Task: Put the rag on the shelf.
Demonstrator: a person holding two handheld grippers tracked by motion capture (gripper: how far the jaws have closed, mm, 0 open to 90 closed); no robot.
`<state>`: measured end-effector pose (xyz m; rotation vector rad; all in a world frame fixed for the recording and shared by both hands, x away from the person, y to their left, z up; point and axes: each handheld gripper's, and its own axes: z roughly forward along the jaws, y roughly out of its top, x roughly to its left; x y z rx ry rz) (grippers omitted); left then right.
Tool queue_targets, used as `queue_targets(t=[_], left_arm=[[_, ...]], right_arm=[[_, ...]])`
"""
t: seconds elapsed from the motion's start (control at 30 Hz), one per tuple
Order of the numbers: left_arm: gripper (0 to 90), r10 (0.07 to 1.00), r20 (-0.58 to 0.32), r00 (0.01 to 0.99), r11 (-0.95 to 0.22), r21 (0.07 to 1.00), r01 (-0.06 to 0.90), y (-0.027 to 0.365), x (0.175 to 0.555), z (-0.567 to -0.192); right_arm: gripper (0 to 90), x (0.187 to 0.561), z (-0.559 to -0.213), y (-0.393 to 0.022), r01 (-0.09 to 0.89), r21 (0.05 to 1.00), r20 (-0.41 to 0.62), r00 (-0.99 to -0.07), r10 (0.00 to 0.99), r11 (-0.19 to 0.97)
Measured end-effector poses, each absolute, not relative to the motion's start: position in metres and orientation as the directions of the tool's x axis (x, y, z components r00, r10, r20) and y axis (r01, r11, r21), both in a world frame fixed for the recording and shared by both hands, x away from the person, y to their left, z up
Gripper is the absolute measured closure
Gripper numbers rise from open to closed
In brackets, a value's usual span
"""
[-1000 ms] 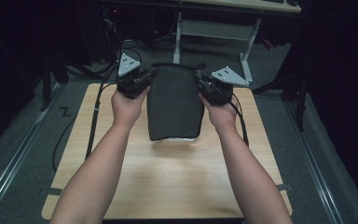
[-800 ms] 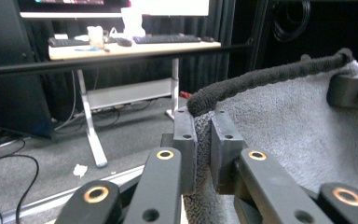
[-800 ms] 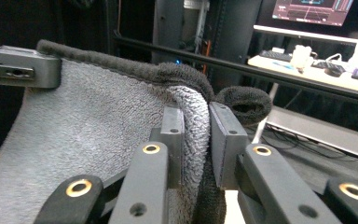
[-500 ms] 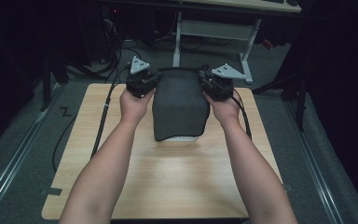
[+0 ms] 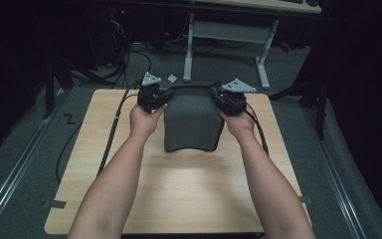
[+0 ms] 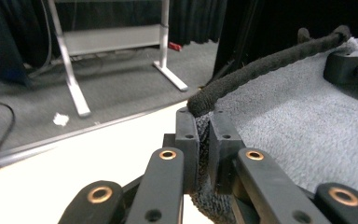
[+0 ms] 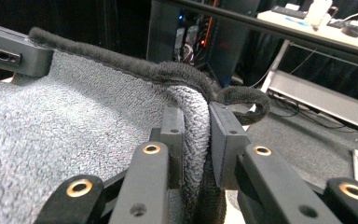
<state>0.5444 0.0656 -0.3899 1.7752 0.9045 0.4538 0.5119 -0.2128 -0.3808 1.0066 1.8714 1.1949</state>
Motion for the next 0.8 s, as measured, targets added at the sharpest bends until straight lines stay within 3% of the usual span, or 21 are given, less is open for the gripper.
queue_targets(t=[0.8], left_arm=[[84.3, 0.733, -0.199, 0.650, -0.175, 0.868, 0.464, 0.068, 0.541, -0.429]], right_arm=[[77.6, 0.519, -0.411, -0.223, 0.352, 0.907, -0.024, -0.500, 0.865, 0.229]])
